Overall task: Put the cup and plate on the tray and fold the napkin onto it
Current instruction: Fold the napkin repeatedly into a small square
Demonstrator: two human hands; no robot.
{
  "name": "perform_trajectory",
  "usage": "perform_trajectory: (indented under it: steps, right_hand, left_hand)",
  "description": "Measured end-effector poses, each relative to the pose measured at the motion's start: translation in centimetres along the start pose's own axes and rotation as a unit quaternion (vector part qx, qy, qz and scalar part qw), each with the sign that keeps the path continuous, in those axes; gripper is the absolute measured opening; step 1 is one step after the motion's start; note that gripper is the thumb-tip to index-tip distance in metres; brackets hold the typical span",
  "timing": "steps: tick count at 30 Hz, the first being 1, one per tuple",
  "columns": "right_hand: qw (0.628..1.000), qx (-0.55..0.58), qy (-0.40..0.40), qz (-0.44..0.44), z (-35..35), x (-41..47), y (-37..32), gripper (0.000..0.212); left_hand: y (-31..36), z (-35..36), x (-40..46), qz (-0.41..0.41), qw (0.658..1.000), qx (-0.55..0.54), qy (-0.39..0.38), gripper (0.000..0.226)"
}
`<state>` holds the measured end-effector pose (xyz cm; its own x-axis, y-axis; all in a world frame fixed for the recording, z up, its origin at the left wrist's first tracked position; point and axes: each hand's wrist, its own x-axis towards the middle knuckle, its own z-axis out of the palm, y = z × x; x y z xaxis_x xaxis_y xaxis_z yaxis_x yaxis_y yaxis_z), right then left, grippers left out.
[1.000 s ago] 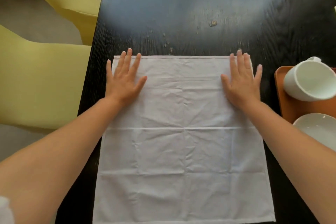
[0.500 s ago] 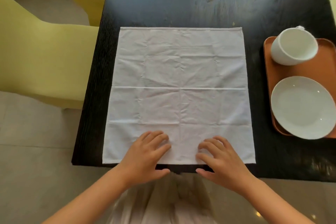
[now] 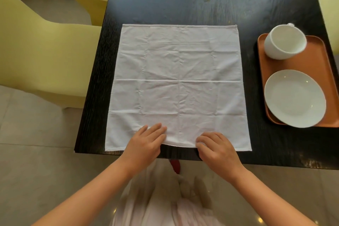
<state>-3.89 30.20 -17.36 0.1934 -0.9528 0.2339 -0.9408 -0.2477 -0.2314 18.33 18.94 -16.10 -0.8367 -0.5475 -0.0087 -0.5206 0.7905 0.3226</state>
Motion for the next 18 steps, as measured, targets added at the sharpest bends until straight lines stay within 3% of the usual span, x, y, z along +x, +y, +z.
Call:
perform_trajectory:
  steps: [8, 12, 15, 18]
  right_hand:
    - [0.999, 0.024, -0.009, 0.031, -0.5, -0.5, -0.5, 0.01]
    - [0.987, 0.112, -0.009, 0.117, -1.3, -0.2, -0.6, 0.007]
    - [0.98, 0.133, 0.0, 0.146, -1.6, -0.2, -0.3, 0.008]
    - [0.989, 0.073, 0.006, 0.126, -1.9, -0.7, 0.5, 0.02]
  left_hand:
    - [-0.4, 0.7, -1.7, -0.036, 0.994, -0.057, 0.085, 0.053]
    - [-1.2, 0.2, -2.6, -0.051, 0.994, -0.06, 0.072, 0.024]
    - [-2.0, -0.2, -3.2, -0.038, 0.995, -0.073, 0.058, 0.022]
    - [-2.7, -1.0, -3.8, -0.059, 0.993, -0.095, 0.042, 0.03]
